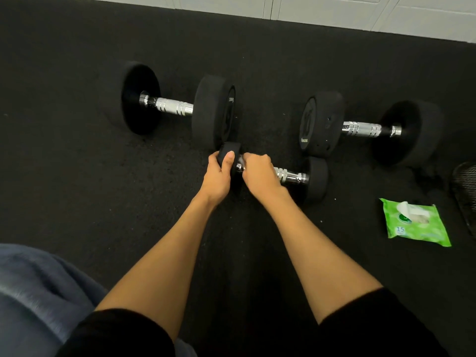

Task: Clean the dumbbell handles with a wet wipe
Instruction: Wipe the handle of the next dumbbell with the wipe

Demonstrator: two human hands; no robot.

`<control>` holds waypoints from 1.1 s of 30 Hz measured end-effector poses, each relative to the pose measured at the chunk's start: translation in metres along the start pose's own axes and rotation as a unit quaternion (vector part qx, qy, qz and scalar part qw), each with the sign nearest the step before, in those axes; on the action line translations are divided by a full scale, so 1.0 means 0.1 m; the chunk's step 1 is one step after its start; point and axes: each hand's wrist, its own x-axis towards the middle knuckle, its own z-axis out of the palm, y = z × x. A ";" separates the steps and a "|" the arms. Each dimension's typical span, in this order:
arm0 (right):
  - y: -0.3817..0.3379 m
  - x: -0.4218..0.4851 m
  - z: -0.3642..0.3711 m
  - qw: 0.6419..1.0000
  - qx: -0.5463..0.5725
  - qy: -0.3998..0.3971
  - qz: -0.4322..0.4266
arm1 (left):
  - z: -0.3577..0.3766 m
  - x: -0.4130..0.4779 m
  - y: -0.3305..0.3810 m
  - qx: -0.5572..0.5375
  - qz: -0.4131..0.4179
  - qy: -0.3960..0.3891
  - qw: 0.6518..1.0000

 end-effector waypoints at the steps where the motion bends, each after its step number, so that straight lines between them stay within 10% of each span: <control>1: -0.01 -0.09 0.06 0.999 -0.012 0.034 -0.016 | 0.00 0.00 0.00 0.004 -0.002 0.000 1.000; 20: 0.11 -0.73 0.35 0.994 -0.023 0.069 -0.080 | 0.01 -0.24 0.29 0.121 -0.162 0.042 0.978; 25: 0.17 -0.86 0.23 0.974 0.209 0.084 0.027 | 0.16 -0.42 0.27 0.024 -0.286 -0.058 0.956; 33: 0.13 -0.93 -0.19 0.903 0.409 0.107 0.078 | 0.40 -0.38 0.47 -0.304 -0.255 -0.101 0.913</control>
